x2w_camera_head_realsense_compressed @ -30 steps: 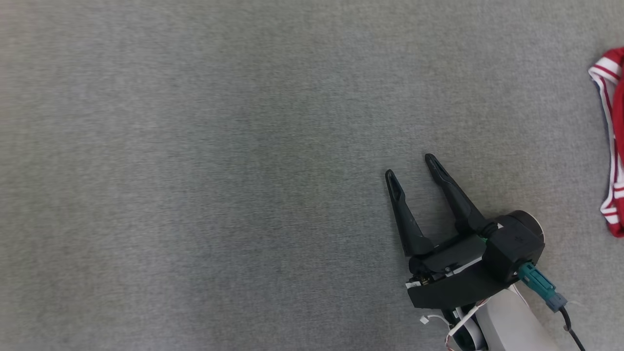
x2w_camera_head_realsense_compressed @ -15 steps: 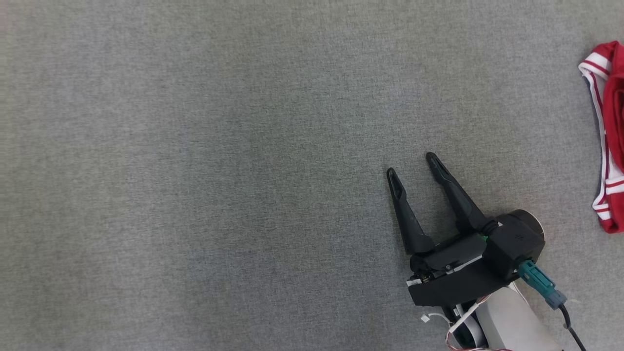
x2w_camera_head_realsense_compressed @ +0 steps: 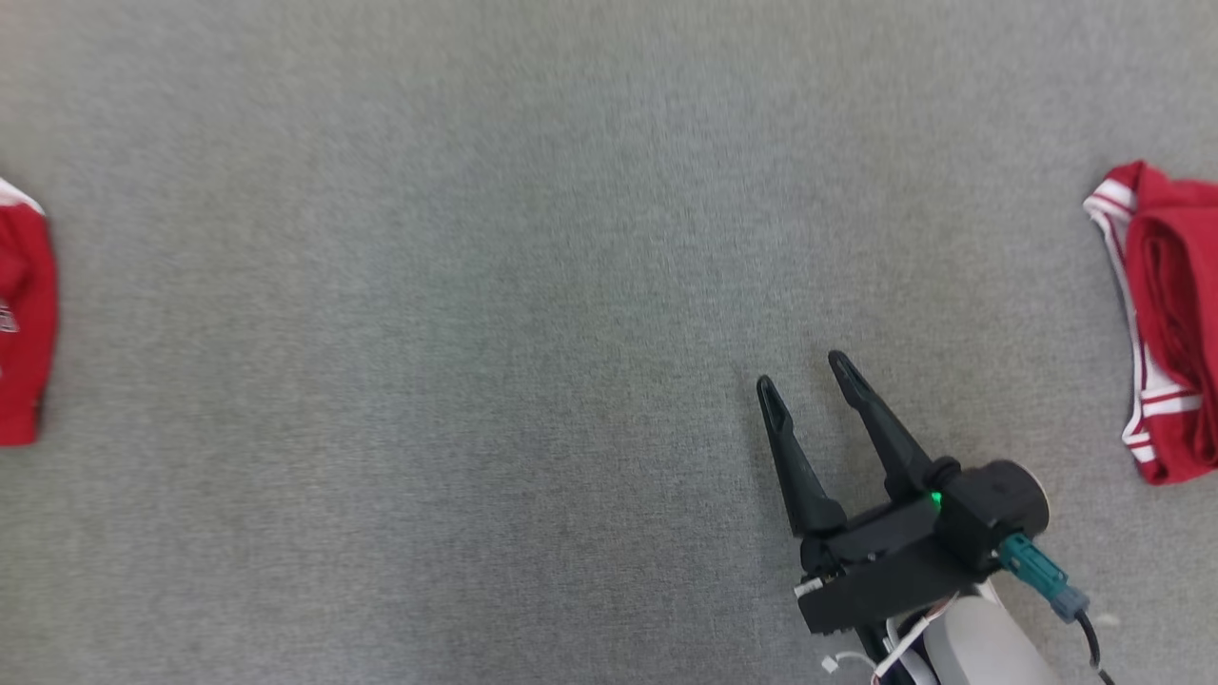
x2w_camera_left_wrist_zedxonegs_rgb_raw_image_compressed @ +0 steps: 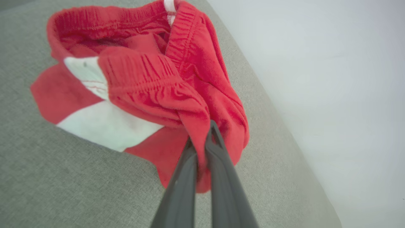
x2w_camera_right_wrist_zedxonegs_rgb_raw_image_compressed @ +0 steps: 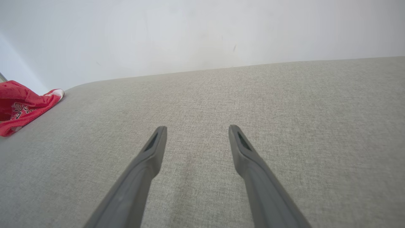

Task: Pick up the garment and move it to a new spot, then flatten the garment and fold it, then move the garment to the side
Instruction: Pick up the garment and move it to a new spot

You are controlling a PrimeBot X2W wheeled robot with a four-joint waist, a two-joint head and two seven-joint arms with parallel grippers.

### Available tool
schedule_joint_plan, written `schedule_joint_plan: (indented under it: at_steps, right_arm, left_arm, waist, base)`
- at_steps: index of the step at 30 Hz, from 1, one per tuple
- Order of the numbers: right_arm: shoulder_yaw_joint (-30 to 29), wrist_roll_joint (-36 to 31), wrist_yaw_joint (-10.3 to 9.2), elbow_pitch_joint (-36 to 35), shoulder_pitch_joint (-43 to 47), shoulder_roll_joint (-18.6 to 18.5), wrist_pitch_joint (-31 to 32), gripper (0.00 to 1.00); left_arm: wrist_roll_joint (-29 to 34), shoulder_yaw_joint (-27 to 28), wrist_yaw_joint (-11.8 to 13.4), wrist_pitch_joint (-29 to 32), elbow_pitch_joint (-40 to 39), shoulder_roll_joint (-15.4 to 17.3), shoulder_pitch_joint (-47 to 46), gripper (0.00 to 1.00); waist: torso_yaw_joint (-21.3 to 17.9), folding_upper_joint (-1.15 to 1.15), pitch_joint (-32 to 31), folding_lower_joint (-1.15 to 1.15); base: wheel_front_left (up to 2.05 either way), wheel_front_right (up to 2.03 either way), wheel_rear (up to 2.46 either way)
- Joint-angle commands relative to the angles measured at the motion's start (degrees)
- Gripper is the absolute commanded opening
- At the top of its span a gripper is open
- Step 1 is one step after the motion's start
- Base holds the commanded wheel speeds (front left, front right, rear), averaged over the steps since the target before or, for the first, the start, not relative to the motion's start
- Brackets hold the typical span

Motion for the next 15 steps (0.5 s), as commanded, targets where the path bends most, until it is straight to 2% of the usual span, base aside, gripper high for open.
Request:
schedule_joint_plan:
  at_steps: [1,10,15]
  right_arm:
    - [-0.15,0.73,-0.15,0.5,1.55,0.34,-0.01,1.0]
    - [-1.07,2.16,-0.15,1.27,5.43,1.29,-0.01,1.0]
    - [-2.15,2.6,-0.15,1.54,7.88,1.7,-0.01,1.0]
  left_arm:
    - [0.6,-0.98,-0.55,-0.11,-1.4,0.56,-1.11,0.0]
    - [2.19,-6.48,-1.51,-0.14,-7.59,0.28,-6.16,0.0]
    - [2.89,-11.61,-2.8,-2.0,-10.06,-2.56,-11.24,0.0]
  waist:
    - [2.31,-0.01,-6.48,-0.01]
    - [2.07,-0.01,-14.14,-0.01]
    - [0.64,-0.01,-18.2,-0.01]
  base:
    - [0.0,0.0,0.0]
    - [0.0,0.0,0.0]
    - [0.0,0.0,0.0]
